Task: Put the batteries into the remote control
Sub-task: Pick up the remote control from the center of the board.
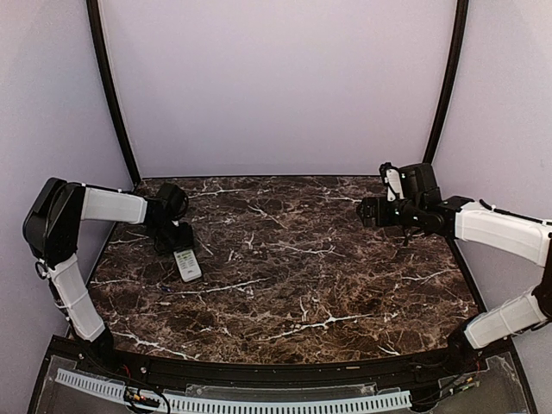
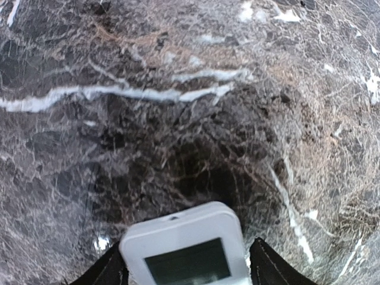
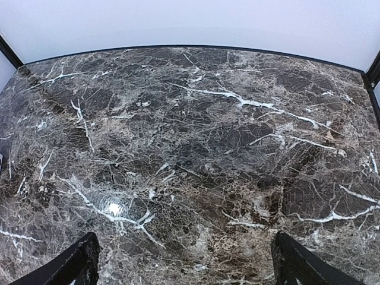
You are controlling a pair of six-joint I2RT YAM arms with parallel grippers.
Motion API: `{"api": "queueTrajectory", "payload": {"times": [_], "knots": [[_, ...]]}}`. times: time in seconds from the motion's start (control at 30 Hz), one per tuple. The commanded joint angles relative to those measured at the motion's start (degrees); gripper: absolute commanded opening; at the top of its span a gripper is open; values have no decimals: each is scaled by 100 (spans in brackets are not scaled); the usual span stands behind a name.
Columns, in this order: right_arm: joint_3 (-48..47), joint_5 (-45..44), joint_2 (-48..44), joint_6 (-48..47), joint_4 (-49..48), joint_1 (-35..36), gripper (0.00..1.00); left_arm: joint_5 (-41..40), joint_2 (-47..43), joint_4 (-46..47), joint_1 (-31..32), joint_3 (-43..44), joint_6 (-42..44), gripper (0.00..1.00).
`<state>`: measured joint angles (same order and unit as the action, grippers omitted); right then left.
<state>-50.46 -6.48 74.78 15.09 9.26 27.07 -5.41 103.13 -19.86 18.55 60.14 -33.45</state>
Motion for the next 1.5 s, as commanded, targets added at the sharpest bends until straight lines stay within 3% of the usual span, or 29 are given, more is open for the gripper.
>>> {"api": "queueTrajectory", "payload": {"times": [0.0,0.1,0.33,0.63,0.8,0.93,1.07,1.17,1.27,1.47], "knots": [[-33,-135,-167,-23,-16,43,98,523,622,-550,26,-327,10,61],[-8,-172,-183,-39,-34,42,98,481,486,-521,49,-377,8,52],[-122,-113,-75,-22,-4,44,98,258,113,-561,187,-438,-53,44],[-287,148,-105,-146,39,48,98,-214,-1624,57,417,-480,-44,21],[-316,1313,-496,-547,-233,57,98,-483,-2602,756,941,-444,335,17],[-413,2894,-990,-1118,-586,165,99,-662,-3161,1555,1743,-373,1072,16],[-700,4372,-1237,-1472,-892,552,99,-363,-3509,2724,2528,-232,2124,15],[-927,5194,-1120,-1474,-1391,981,99,317,-3625,3213,3059,43,2601,15],[-1249,5354,-781,-1474,-1694,1466,99,1205,-3668,3759,3455,253,2978,15],[-1737,5514,-66,-1701,-1841,2152,98,1976,-3694,4307,4326,533,3561,15]]}}
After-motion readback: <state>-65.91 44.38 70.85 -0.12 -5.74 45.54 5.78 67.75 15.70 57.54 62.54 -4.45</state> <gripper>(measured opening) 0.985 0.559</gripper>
